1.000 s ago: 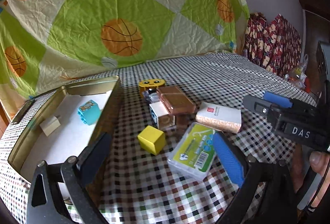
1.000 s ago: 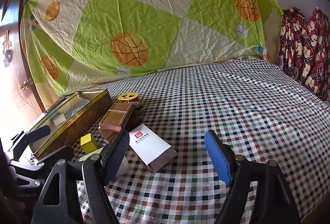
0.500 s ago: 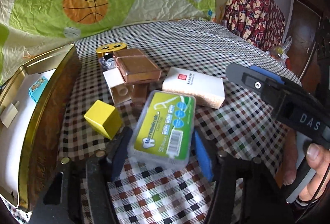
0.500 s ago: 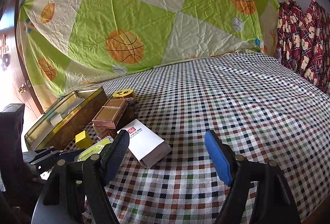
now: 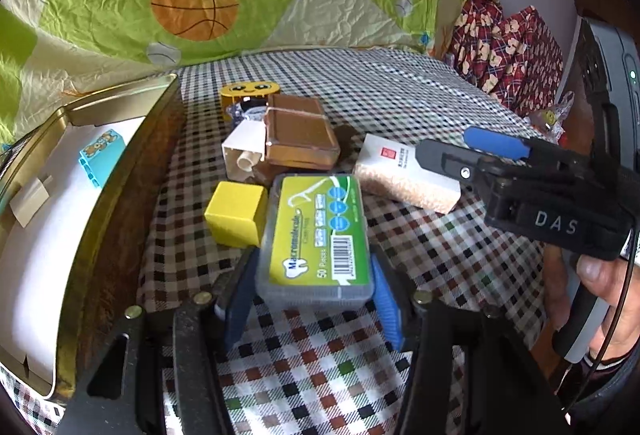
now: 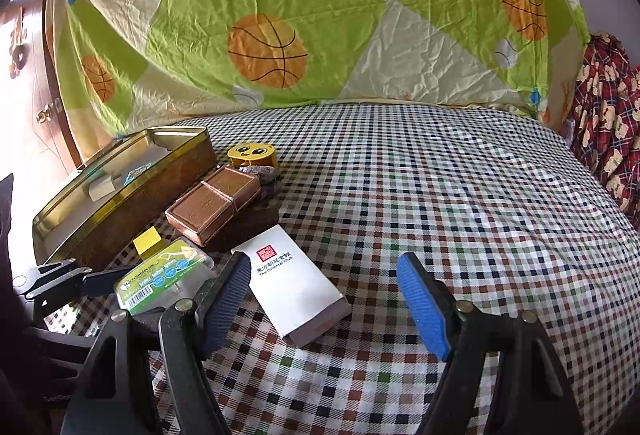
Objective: Organize rigid objects
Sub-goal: 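Close the right tool on the white Oriental Club card box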
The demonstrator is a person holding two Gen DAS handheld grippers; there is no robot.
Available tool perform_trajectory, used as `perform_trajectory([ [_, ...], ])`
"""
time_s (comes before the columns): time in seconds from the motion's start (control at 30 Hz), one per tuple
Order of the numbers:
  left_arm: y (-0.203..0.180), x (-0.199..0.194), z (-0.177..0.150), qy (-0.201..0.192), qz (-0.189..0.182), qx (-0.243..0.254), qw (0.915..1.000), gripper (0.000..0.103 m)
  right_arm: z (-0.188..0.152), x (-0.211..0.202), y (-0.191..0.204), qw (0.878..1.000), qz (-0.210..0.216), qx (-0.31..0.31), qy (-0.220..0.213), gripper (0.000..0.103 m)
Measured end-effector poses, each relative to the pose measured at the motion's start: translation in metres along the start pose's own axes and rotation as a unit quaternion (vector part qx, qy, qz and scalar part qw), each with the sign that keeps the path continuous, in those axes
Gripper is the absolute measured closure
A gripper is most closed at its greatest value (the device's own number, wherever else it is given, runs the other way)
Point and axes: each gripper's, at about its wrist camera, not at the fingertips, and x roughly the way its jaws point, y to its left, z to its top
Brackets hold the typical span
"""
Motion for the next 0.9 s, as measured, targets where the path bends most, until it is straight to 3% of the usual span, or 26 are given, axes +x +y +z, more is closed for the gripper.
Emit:
perform_trajectory([
  [0.23,-0.008,0.011,0.009,0.033,0.014,-0.002,0.9994,0.036,0.002,0.011,0.001,1.000,0.009,-0.002,0.020,0.026],
  [0.33,-0.006,0.011,0.008,0.032,0.001,-0.006,0.9995,0.039,0.004,0.014,-0.002,0.999,0.019,0.004,0.026,0.026],
  [0.4,-0.002,0.008,0.006,0.023,-0.004,-0.017,0.9996,0.050,0.004,0.015,-0.001,0.999,0.028,0.001,0.028,0.026],
  [0.53,0.005,0.000,-0.001,-0.002,-0.014,-0.030,0.9995,0.050,0.003,0.014,0.003,0.998,0.055,-0.010,0.024,0.026],
  [0.83,0.014,-0.025,-0.007,-0.094,-0.003,-0.045,0.9945,0.050,0.002,0.018,0.011,0.996,0.067,-0.033,0.040,0.026],
  [0.9,0.017,-0.027,-0.008,-0.106,-0.008,-0.051,0.9931,0.050,0.002,0.023,0.013,0.996,0.066,-0.038,0.053,0.038],
])
